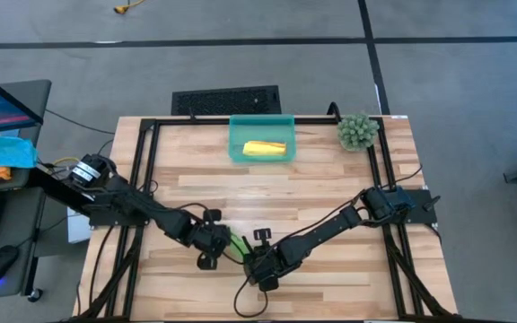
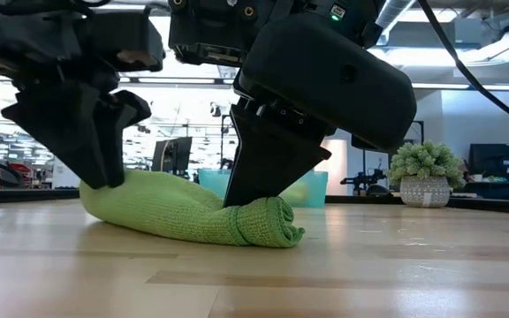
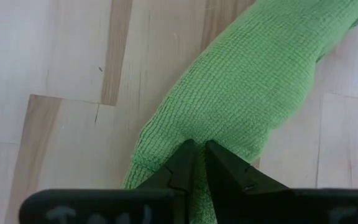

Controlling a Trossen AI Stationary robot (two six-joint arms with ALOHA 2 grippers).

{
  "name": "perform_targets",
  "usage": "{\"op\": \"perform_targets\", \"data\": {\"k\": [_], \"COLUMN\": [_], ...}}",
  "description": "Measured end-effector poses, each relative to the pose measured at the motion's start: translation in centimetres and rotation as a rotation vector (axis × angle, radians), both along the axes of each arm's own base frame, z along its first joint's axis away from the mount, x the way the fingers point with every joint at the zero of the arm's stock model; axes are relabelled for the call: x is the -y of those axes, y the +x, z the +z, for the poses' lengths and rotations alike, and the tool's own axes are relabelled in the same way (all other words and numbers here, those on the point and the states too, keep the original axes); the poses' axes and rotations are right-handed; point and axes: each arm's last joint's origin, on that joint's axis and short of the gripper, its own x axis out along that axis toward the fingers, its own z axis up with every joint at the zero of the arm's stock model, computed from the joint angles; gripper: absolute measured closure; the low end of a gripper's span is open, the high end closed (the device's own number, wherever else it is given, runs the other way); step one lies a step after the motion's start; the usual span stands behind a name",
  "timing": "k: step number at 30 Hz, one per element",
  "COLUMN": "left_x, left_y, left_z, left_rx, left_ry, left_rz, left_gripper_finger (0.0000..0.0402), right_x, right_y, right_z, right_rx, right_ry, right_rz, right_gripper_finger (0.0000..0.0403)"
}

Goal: Roll microfiber towels into tight, uniform cylinder then place into a basket
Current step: Roll the green microfiber towel

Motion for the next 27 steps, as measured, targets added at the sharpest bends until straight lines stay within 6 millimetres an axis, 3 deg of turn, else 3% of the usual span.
{"op": "perform_targets", "data": {"k": [9, 17, 27], "left_x": [-1.1, -2.8, -3.0], "left_y": [0.1, -0.5, -0.9], "left_z": [-0.3, -2.6, -3.2], "left_rx": [-0.027, -0.024, -0.040], "left_ry": [-0.023, -0.109, -0.186], "left_rz": [0.068, 0.118, 0.162], "left_gripper_finger": [0.0280, 0.0280, 0.0280], "right_x": [0.0, 0.0, 0.0], "right_y": [0.0, 0.0, 0.0], "right_z": [0.0, 0.0, 0.0], "right_rx": [-0.001, -0.003, -0.004], "right_ry": [0.001, 0.000, 0.002], "right_rz": [0.000, 0.000, -0.006], "right_gripper_finger": [0.0338, 0.0338, 0.0338]}}
